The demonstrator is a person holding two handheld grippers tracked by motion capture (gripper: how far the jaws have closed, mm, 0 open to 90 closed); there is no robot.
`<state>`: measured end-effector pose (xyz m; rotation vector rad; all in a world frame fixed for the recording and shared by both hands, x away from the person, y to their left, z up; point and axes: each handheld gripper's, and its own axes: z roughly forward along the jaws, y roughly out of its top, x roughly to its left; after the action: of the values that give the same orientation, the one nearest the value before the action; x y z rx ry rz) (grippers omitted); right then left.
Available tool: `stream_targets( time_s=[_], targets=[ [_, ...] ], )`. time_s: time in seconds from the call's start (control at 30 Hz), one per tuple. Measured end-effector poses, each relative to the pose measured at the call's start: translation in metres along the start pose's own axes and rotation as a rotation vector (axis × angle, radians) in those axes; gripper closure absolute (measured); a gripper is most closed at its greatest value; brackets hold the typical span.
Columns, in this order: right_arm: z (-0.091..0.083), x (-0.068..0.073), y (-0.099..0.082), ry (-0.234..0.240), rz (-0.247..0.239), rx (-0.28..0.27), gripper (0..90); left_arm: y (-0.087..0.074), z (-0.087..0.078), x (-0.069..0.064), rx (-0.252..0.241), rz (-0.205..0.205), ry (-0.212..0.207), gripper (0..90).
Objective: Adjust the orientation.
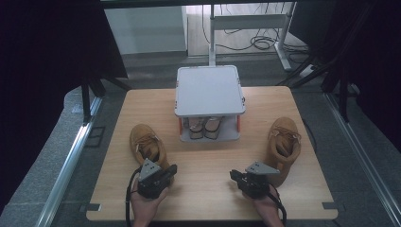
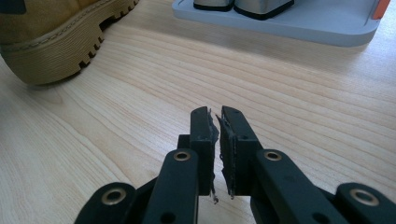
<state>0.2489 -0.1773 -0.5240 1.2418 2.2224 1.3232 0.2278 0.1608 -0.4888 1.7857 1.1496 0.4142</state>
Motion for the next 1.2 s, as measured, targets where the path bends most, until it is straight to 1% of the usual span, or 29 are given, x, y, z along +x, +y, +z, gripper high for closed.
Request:
stream_targets(
  time_s=[0.07, 0.17, 0.23, 0.37, 0.63, 0.93, 1.2],
  targets=[
    [0.0, 0.0, 0.0, 0.0, -0.003, 0.001, 83.3, -0.002, 0.0, 0.003, 0.004, -0.003, 0.014, 89.0],
    [0.0, 0.001, -0.001, -0.002, -0.009, 0.004, 83.2, -0.005, -0.001, 0.009, 0.008, -0.017, 0.028, 89.5],
    [0.001, 0.001, -0.001, -0.002, -0.006, 0.005, 83.2, -0.007, -0.002, 0.011, 0.001, -0.027, 0.011, 89.9],
    [0.002, 0.0, -0.002, -0.005, -0.01, 0.01, 83.1, -0.008, -0.002, 0.01, -0.001, -0.018, 0.018, 90.0],
    [0.001, -0.002, -0.002, -0.016, -0.014, 0.006, 82.9, -0.009, -0.006, 0.014, 0.003, -0.021, 0.0, 90.0],
    [0.001, -0.002, -0.003, -0.017, -0.013, 0.009, 82.9, -0.013, -0.019, 0.023, 0.014, -0.048, -0.021, 90.0],
    [0.001, -0.002, -0.002, -0.02, -0.011, 0.002, 82.7, -0.022, -0.036, 0.032, 0.009, -0.058, -0.016, 90.0]
  ],
)
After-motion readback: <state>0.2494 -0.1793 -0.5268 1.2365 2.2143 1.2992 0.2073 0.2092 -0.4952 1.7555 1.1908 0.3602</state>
